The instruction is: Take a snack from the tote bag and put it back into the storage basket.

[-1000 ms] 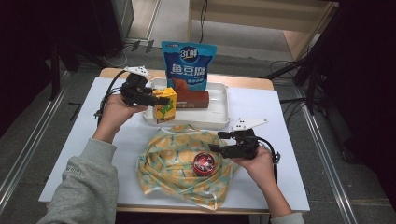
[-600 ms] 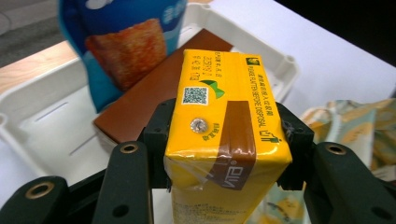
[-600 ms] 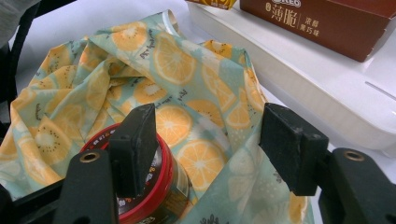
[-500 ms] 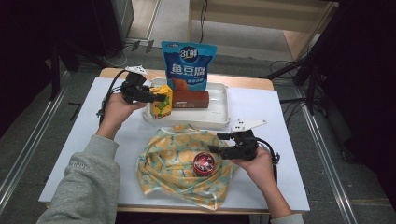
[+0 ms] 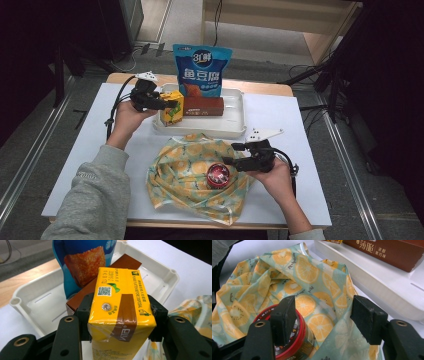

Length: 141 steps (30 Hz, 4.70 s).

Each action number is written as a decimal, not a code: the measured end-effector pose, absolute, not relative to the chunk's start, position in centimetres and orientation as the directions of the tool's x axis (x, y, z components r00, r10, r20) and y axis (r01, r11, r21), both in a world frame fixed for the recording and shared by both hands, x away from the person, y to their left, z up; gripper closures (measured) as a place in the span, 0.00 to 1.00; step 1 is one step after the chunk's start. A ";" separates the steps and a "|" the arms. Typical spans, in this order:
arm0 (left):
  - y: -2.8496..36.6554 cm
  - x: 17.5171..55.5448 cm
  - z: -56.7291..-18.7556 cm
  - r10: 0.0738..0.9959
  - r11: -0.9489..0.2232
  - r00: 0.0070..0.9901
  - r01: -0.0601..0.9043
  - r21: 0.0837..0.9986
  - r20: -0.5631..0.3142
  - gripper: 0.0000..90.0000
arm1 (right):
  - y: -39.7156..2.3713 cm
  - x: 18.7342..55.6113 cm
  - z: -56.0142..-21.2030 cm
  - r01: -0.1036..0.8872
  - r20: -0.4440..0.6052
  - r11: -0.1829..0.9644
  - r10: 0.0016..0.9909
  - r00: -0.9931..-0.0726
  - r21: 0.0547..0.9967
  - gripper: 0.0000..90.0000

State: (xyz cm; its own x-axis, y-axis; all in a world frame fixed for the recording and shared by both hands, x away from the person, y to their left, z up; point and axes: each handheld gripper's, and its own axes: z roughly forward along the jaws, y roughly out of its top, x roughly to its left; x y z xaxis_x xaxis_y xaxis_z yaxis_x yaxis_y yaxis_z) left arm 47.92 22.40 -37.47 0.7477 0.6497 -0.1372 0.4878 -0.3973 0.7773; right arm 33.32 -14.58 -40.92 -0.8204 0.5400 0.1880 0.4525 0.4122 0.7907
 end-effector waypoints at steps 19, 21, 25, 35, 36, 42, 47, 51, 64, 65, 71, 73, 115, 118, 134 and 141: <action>23.0 48.2 -40.1 0.634 -0.402 0.755 0.507 0.763 -0.167 0.57 | -14.2 33.3 -41.2 0.452 0.189 0.423 0.532 -0.825 0.785 0.41; 23.0 48.1 -40.2 0.634 -0.401 0.754 0.510 0.761 -0.172 0.57 | -14.2 33.3 -41.2 0.453 0.190 0.422 0.532 -0.825 0.785 0.41; 23.4 47.9 -40.4 0.623 -0.406 0.761 0.513 0.756 -0.182 0.56 | -14.2 33.3 -41.2 0.454 0.190 0.423 0.533 -0.825 0.784 0.41; 23.2 47.1 -40.6 0.623 -0.421 0.761 0.523 0.741 -0.183 0.49 | -14.1 33.3 -41.2 0.455 0.193 0.428 0.527 -0.828 0.781 0.41; 23.2 47.1 -40.6 0.623 -0.421 0.761 0.523 0.741 -0.183 0.49 | -14.1 33.3 -41.2 0.455 0.193 0.428 0.527 -0.828 0.781 0.41; 23.9 46.7 -40.4 0.632 -0.390 0.743 0.549 0.739 -0.219 0.45 | -13.9 33.6 -41.3 0.452 0.195 0.429 0.520 -0.831 0.783 0.41; 24.3 46.0 -40.4 0.644 -0.391 0.737 0.545 0.742 -0.203 0.44 | -13.7 33.7 -41.2 0.447 0.193 0.434 0.514 -0.836 0.782 0.41; 24.8 45.8 -40.3 0.654 -0.380 0.727 0.557 0.739 -0.212 0.44 | -13.5 33.8 -41.2 0.442 0.191 0.437 0.508 -0.840 0.784 0.41; 26.2 44.1 -39.7 0.663 -0.369 0.711 0.582 0.724 -0.234 0.66 | -13.1 34.0 -41.2 0.434 0.188 0.444 0.497 -0.847 0.784 0.41; 26.2 44.1 -39.7 0.663 -0.369 0.711 0.582 0.724 -0.234 0.70 | -13.0 34.0 -41.2 0.434 0.187 0.445 0.497 -0.848 0.783 0.41; 26.1 43.8 -39.6 0.655 -0.348 0.705 0.601 0.720 -0.272 0.88 | -13.0 34.0 -41.1 0.429 0.184 0.445 0.494 -0.850 0.786 0.41; 26.0 43.8 -39.6 0.648 -0.349 0.711 0.597 0.722 -0.274 0.93 | -12.9 34.0 -41.2 0.428 0.183 0.448 0.492 -0.851 0.785 0.41; 23.8 44.1 -40.6 0.649 -0.377 0.710 0.611 0.696 -0.272 0.98 | -13.3 33.4 -40.9 0.430 0.193 0.430 0.493 -0.849 0.794 0.41; 24.2 44.2 -40.6 0.654 -0.368 0.703 0.618 0.695 -0.280 0.98 | -13.4 33.2 -40.8 0.426 0.191 0.428 0.491 -0.850 0.797 0.41; 25.3 44.5 -40.7 0.683 -0.321 0.660 0.657 0.683 -0.314 0.88 | -13.4 32.2 -40.8 0.419 0.182 0.443 0.484 -0.856 0.792 0.41; 25.3 44.0 -40.5 0.663 -0.317 0.666 0.663 0.678 -0.342 0.76 | -13.5 31.8 -40.6 0.410 0.179 0.442 0.477 -0.861 0.798 0.41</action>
